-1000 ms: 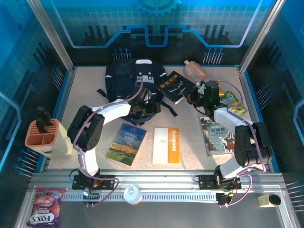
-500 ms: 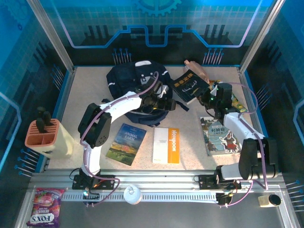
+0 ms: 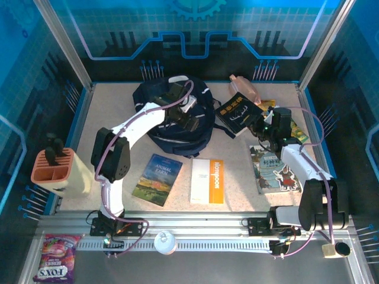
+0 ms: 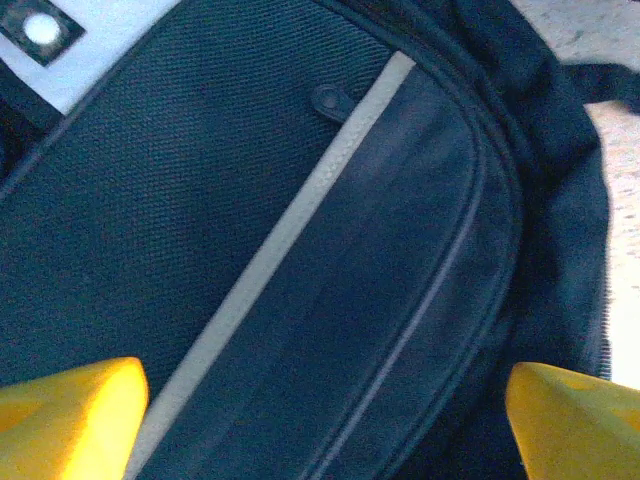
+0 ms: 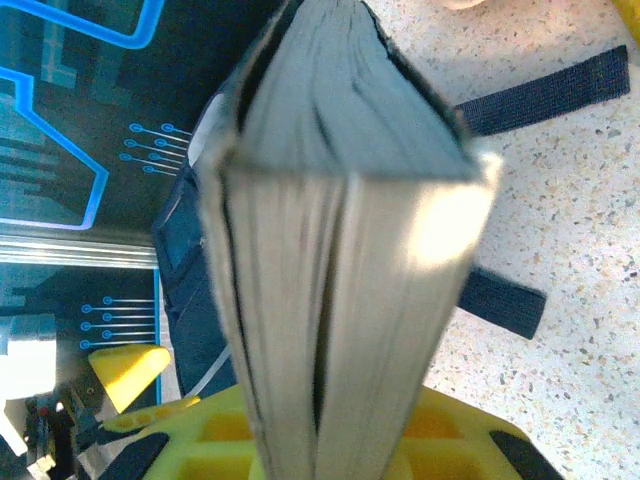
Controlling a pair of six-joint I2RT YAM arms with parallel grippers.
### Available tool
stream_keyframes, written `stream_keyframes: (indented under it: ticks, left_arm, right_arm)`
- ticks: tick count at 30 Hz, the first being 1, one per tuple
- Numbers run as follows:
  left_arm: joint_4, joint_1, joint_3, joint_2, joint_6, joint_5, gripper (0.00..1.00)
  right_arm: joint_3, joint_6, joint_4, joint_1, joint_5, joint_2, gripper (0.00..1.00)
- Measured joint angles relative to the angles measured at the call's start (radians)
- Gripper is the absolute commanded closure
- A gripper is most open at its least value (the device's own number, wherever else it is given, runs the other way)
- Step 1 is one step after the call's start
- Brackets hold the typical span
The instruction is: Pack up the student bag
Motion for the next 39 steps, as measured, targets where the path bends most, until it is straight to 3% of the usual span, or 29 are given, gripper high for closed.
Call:
stream_keyframes:
  ticks: [4, 17, 21, 28, 35, 39]
  left_arm:
    - [-0.022, -0.008, 0.043, 0.063, 0.064, -0.065, 0.23]
    - [-0.069, -0.011, 0.106, 0.157, 0.135, -0.085, 0.26]
    - [-0.088, -0.010, 0.114, 0.169, 0.156, -0.060, 0.22]
    - [-0.137, -0.015, 0.114, 0.169, 0.194, 0.036, 0.24]
    - [-0.117, -0.020, 0.114, 0.171, 0.205, -0.015, 0.44]
    - [-0.105, -0.024, 0.114, 0.184, 0.204, -0.055, 0.48]
  right_arm:
    - [0.000, 0.000, -0.008, 0.000, 0.000, -0.001, 0.90]
    - [-0.001, 0.000, -0.012, 0.000, 0.000, -0.001, 0.90]
    - [-0.001, 0.000, -0.013, 0.000, 0.000, -0.001, 0.90]
    - [-0.001, 0.000, -0.013, 0.000, 0.000, -0.001, 0.90]
    - [-0.002, 0.001, -0.013, 0.000, 0.000, -0.001, 0.90]
    - [-0.005, 0.001, -0.012, 0.000, 0.000, -0.001, 0.90]
